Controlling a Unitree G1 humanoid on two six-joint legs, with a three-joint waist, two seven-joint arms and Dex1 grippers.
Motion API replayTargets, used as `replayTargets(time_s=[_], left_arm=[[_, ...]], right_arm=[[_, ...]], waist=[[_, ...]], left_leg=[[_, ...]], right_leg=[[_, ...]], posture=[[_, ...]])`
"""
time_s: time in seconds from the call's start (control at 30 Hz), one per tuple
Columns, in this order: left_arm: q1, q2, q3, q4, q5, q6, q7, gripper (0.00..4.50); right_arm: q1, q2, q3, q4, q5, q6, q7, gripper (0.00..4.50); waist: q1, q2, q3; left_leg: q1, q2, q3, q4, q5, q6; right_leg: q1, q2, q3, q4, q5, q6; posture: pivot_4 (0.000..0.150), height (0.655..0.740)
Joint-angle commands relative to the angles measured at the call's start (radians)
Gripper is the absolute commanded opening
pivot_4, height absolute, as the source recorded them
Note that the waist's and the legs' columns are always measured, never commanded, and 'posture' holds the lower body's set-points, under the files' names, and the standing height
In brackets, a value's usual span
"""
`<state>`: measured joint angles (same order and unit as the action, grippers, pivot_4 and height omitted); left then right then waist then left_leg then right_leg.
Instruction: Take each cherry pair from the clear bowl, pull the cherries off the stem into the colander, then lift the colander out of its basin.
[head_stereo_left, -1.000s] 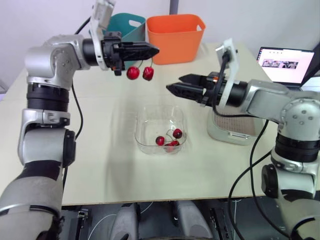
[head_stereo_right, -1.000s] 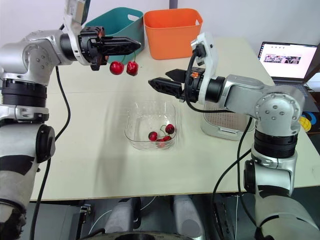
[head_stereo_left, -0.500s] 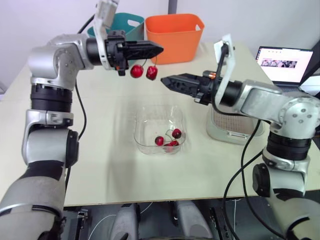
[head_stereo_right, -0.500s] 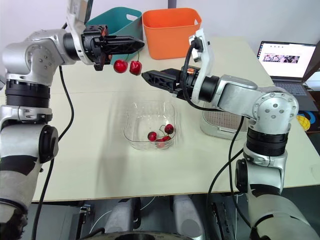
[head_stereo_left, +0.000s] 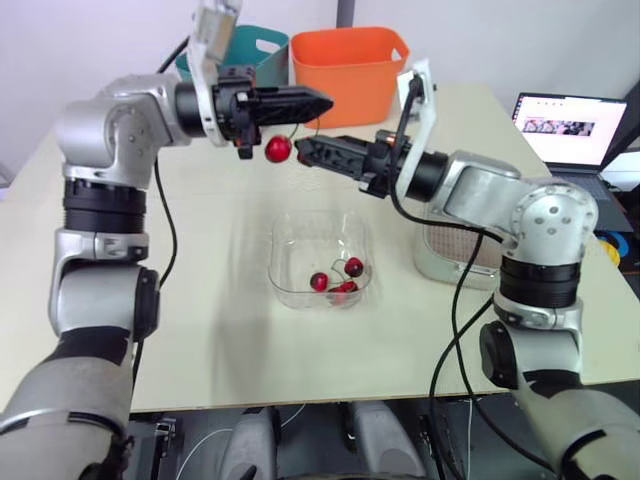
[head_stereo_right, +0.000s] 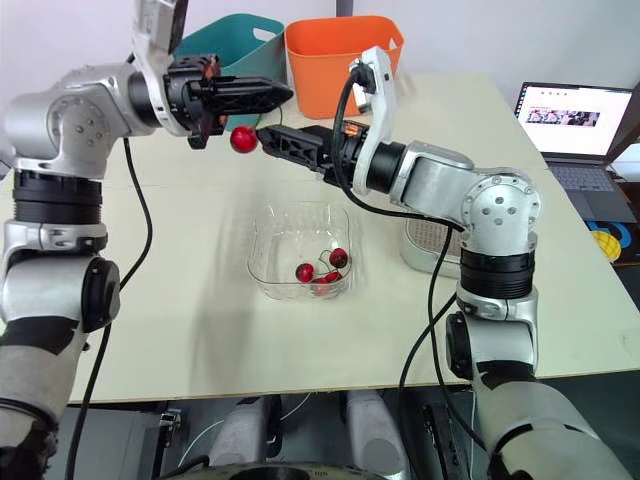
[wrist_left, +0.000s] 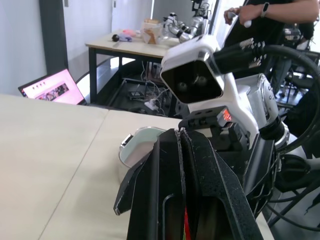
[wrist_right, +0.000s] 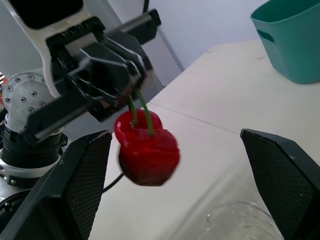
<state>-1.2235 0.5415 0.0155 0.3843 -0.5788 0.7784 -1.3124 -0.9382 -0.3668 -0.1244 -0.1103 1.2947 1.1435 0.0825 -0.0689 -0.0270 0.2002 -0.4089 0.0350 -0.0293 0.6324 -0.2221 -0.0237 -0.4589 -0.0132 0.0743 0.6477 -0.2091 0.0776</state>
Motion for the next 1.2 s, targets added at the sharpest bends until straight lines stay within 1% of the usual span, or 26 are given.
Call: replayTargets(time_s=[0.03, 0.27, 0.37, 0.43, 0.57, 0.6, 0.9, 1.2], left_arm=[[-0.022, 0.000, 0.023, -0.030, -0.017, -0.001, 0.007, 0.12], [-0.031, -0.005, 0.025, -0.021, -0.017, -0.006, 0.011, 0.12], [-0.037, -0.007, 0.028, -0.016, -0.017, -0.008, 0.013, 0.00], [-0.040, -0.008, 0.029, -0.013, -0.017, -0.009, 0.014, 0.00], [-0.043, -0.007, 0.030, -0.007, -0.015, -0.012, 0.014, 0.00], [-0.045, -0.005, 0.031, -0.002, -0.013, -0.016, 0.013, 0.00], [-0.059, -0.001, 0.032, 0.031, -0.006, -0.046, 0.006, 0.00], [-0.097, -0.005, 0.048, 0.086, -0.004, -0.082, 0.020, 0.00]], right_arm=[[-0.035, 0.013, -0.010, -0.010, -0.009, -0.013, 0.015, 4.48], [-0.034, 0.028, -0.009, -0.007, -0.015, 0.001, 0.021, 4.48], [-0.035, 0.036, -0.014, 0.000, -0.014, 0.007, 0.015, 3.85], [-0.036, 0.038, -0.015, 0.001, -0.013, 0.009, 0.015, 3.24], [-0.038, 0.041, -0.017, 0.003, -0.008, 0.016, 0.016, 1.74], [-0.038, 0.040, -0.018, 0.002, -0.008, 0.018, 0.017, 1.46], [-0.041, 0.021, -0.012, -0.004, -0.030, 0.025, 0.056, 1.46], [0.020, -0.018, 0.032, -0.063, -0.056, 0.087, 0.097, 1.46]], waist=[[0.000, 0.000, 0.000], [-0.001, 0.000, 0.000], [0.000, 0.000, 0.000], [-0.001, 0.000, 0.000], [-0.001, 0.000, 0.000], [-0.001, 0.000, 0.000], [0.000, 0.000, 0.000], [0.000, 0.000, 0.000]], left_leg=[[0.000, 0.000, 0.000, 0.000, 0.000, 0.000], [0.000, 0.000, 0.000, 0.000, 0.000, 0.000], [0.000, 0.000, 0.000, 0.000, 0.000, 0.000], [0.000, 0.000, 0.000, 0.000, 0.000, 0.000], [0.000, 0.000, 0.000, 0.000, 0.000, 0.000], [0.000, 0.000, 0.000, 0.000, 0.000, 0.000], [0.000, 0.000, 0.000, 0.000, 0.000, 0.000], [0.000, 0.000, 0.000, 0.000, 0.000, 0.000]], right_leg=[[0.000, 0.000, 0.000, 0.000, 0.000, 0.000], [0.000, 0.000, 0.000, 0.000, 0.000, 0.000], [0.000, 0.000, 0.000, 0.000, 0.000, 0.000], [0.000, 0.000, 0.000, 0.000, 0.000, 0.000], [0.000, 0.000, 0.000, 0.000, 0.000, 0.000], [0.000, 0.000, 0.000, 0.000, 0.000, 0.000], [0.000, 0.000, 0.000, 0.000, 0.000, 0.000], [0.000, 0.000, 0.000, 0.000, 0.000, 0.000]], posture=[[0.150, 0.7400], [0.150, 0.7400], [0.150, 0.7400], [0.150, 0.7400], [0.150, 0.7400], [0.150, 0.7400], [0.150, 0.7400], [0.150, 0.7400]])
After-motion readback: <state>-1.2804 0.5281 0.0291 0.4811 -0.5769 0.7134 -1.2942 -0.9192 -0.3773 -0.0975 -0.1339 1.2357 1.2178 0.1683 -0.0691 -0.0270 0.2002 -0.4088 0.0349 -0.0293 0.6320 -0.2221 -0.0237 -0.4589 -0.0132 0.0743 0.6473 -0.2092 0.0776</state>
